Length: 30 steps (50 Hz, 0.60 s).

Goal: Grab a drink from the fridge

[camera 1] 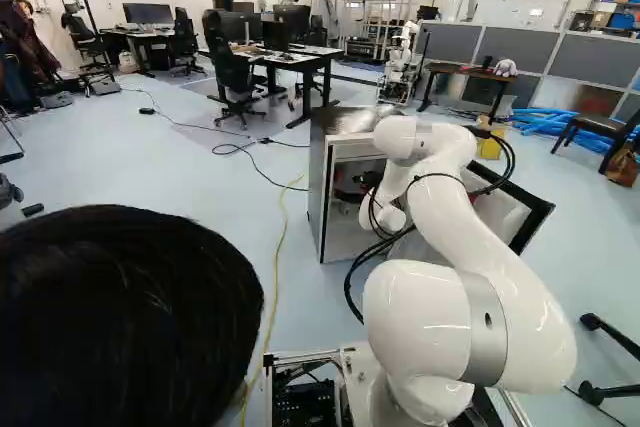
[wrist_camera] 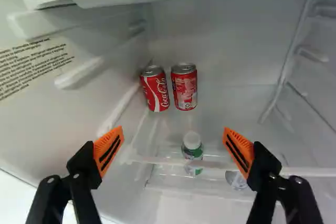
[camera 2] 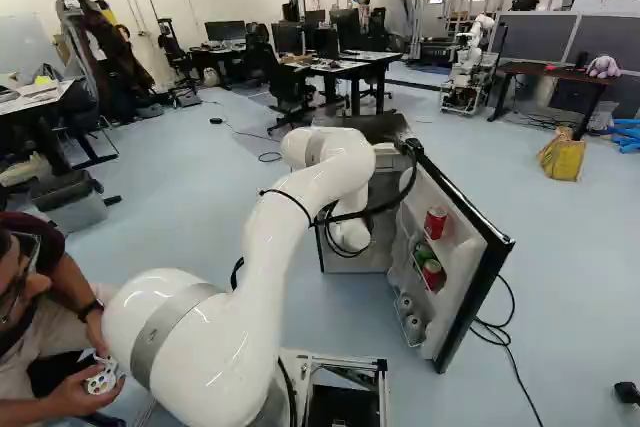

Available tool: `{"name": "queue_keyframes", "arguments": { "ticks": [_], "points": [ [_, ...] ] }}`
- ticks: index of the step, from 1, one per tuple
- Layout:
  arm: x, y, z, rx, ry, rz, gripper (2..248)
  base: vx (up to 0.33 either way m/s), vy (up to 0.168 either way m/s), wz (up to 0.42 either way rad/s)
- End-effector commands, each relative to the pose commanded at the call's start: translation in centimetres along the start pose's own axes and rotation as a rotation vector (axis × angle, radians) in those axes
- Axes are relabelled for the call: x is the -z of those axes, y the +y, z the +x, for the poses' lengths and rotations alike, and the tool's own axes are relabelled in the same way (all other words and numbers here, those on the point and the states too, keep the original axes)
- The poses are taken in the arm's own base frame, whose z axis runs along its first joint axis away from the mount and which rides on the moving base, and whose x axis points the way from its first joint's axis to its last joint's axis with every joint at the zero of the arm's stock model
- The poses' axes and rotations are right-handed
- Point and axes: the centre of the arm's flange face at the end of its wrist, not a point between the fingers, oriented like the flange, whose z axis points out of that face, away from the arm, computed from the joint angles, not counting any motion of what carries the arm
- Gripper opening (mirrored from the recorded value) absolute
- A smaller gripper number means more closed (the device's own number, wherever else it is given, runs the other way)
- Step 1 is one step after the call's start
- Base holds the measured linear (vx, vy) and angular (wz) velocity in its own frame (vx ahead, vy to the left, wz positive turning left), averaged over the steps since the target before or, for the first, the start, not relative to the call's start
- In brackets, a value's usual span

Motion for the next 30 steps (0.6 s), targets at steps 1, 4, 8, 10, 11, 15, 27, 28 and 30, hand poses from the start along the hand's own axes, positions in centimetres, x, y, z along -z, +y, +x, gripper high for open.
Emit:
{"name": "queue_keyframes", "arguments": {
  "ticks": [1, 4, 8, 10, 11, 15, 27, 28, 30],
  "points": [
    [-0.1, 0.1, 0.0, 0.001, 0.003, 0.001, 247, 0.0, 0.0, 0.0],
    [-0.3, 0.2, 0.0, 0.005, 0.013, 0.003, 247, 0.0, 0.0, 0.0],
    [-0.7, 0.5, 0.1, 0.01, 0.024, 0.005, 247, 0.0, 0.0, 0.0],
    [-0.9, 0.6, 0.1, 0.013, 0.029, 0.005, 247, 0.0, 0.0, 0.0],
    [-1.0, 0.7, 0.1, 0.014, 0.031, 0.005, 247, 0.0, 0.0, 0.0],
    [-1.3, 0.9, 0.1, 0.019, 0.039, 0.004, 247, 0.0, 0.0, 0.0],
    [-2.7, 1.9, -0.6, 0.034, 0.063, 0.001, 247, 0.0, 0.0, 0.0],
    [-2.8, 2.0, -0.7, 0.035, 0.065, 0.001, 247, 0.0, 0.0, 0.0],
    [-3.1, 2.1, -1.0, 0.038, 0.07, 0.0, 247, 0.0, 0.0, 0.0]
  ]
}}
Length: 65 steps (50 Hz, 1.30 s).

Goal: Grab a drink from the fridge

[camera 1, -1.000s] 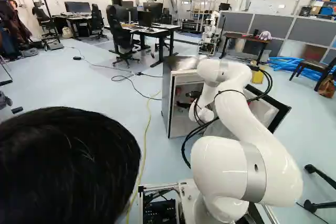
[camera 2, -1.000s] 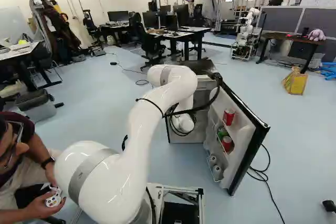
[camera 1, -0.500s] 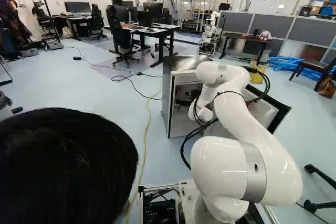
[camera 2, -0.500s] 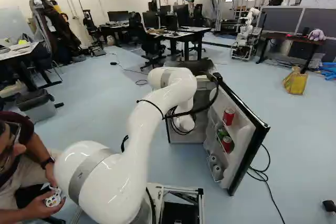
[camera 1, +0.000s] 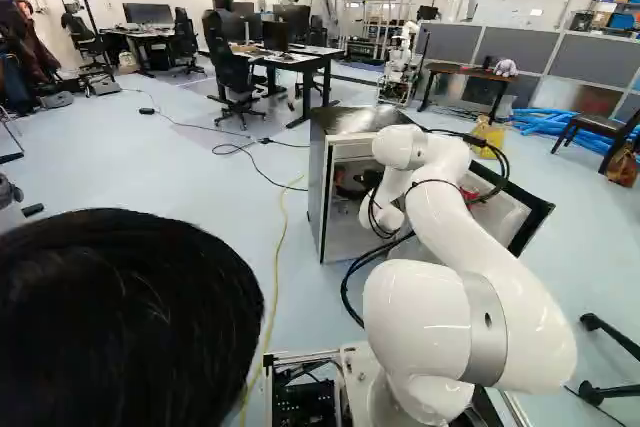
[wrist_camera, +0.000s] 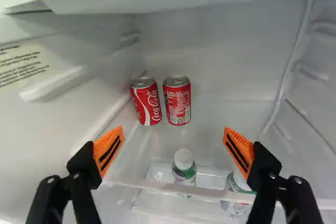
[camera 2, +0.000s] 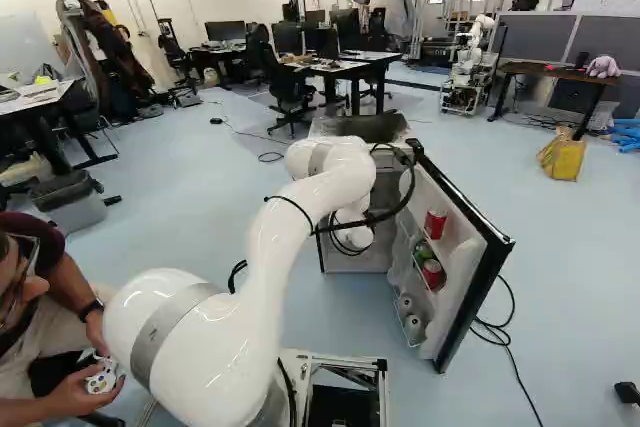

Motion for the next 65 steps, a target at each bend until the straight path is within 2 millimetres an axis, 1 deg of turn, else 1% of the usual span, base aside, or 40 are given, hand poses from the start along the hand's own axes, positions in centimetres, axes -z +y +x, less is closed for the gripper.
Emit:
{"name": "queue_keyframes", "arguments": {
  "ticks": [7, 14, 33, 47, 65],
  "points": [
    [-1.0, 0.5, -1.1, 0.011, 0.017, 0.0, 247, 0.0, 0.0, 0.0],
    [-2.0, 0.9, -1.6, 0.024, 0.036, 0.002, 247, 0.0, 0.0, 0.0],
    [-4.7, 1.6, -2.3, 0.063, 0.094, 0.008, 247, 0.0, 0.0, 0.0],
    [-6.4, 1.8, -2.7, 0.092, 0.135, 0.016, 247, 0.0, 0.0, 0.0],
    [-7.9, 1.7, -3.1, 0.118, 0.171, 0.025, 247, 0.0, 0.0, 0.0]
  ]
}}
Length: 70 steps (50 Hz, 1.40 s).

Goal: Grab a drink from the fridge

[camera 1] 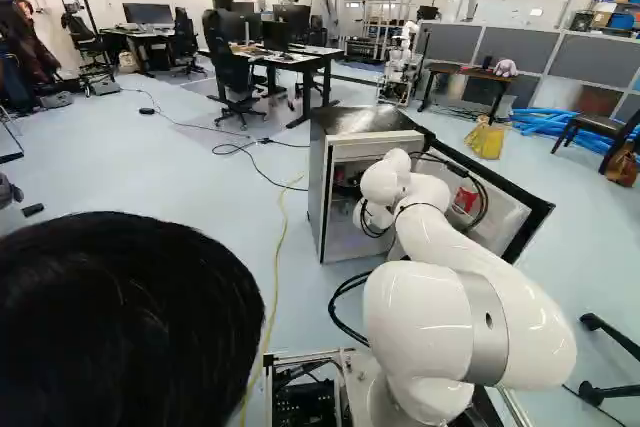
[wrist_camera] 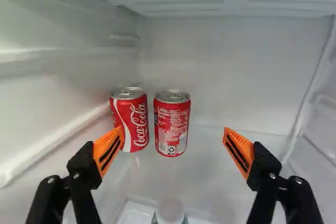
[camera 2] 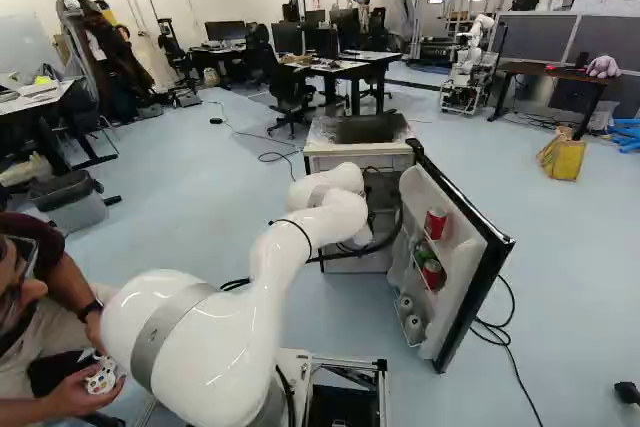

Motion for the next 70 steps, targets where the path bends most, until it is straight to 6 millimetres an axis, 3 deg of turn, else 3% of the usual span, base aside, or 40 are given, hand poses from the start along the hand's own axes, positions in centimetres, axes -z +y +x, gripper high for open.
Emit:
{"name": "queue_keyframes", "arguments": {
  "ticks": [28, 29, 33, 34, 38, 39, 43, 44, 49, 50, 70],
  "points": [
    [-0.51, 0.03, -0.37, 0.012, 0.007, 0.0, 241, 0.0, 0.0, 0.0],
    [-0.51, 0.03, -0.37, 0.012, 0.007, 0.0, 228, 0.0, 0.0, 0.0],
    [-0.51, 0.03, -0.37, 0.012, 0.007, 0.0, 228, 0.0, 0.0, 0.0],
    [-0.51, 0.03, -0.37, 0.012, 0.007, 0.0, 216, 0.0, 0.0, 0.0],
    [-0.51, 0.03, -0.37, 0.012, 0.007, 0.0, 216, 0.0, 0.0, 0.0],
    [-0.51, 0.03, -0.37, 0.012, 0.007, 0.0, 204, 0.0, 0.0, 0.0],
    [-0.51, 0.03, -0.37, 0.012, 0.007, 0.0, 204, 0.0, 0.0, 0.0],
    [-0.51, 0.03, -0.37, 0.012, 0.007, 0.0, 192, 0.0, 0.0, 0.0],
    [-0.51, 0.03, -0.37, 0.012, 0.007, 0.0, 192, 0.0, 0.0, 0.0],
    [-0.51, 0.03, -0.37, 0.012, 0.007, 0.0, 180, 0.0, 0.0, 0.0],
    [-0.51, 0.03, -0.37, 0.012, 0.007, 0.0, 175, 0.0, 0.0, 0.0]
  ]
}}
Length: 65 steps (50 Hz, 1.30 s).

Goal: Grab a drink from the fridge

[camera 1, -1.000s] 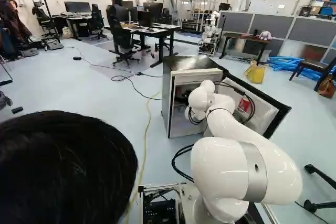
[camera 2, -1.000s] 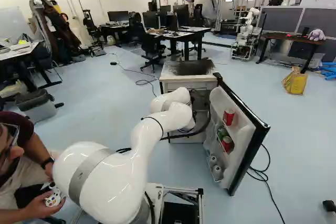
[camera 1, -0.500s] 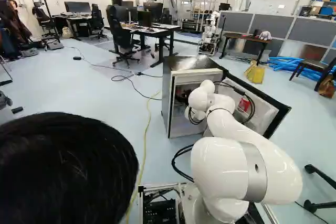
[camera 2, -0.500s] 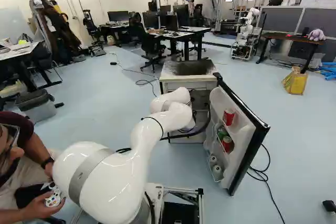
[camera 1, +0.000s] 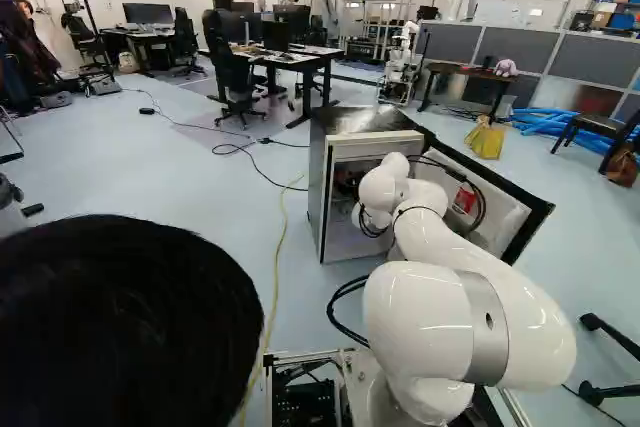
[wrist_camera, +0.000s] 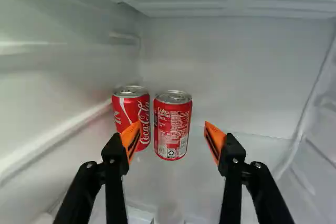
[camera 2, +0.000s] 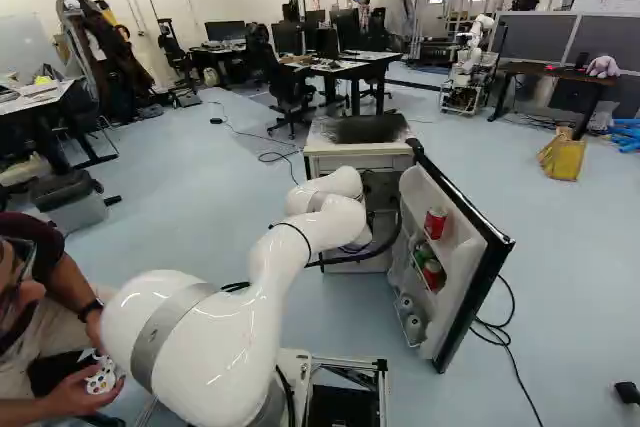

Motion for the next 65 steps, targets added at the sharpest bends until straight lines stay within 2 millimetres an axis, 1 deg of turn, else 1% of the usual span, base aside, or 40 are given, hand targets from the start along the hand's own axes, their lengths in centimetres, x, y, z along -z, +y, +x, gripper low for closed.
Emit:
{"name": "queue_keyframes", "arguments": {
  "ticks": [20, 65],
  "points": [
    [-0.4, 0.0, -0.2, 0.011, 0.017, 0.001, 175, 0.0, 0.0, 0.0],
    [-1.6, -0.7, -0.8, 0.033, 0.028, 0.012, 175, 0.0, 0.0, 0.0]
  ]
}}
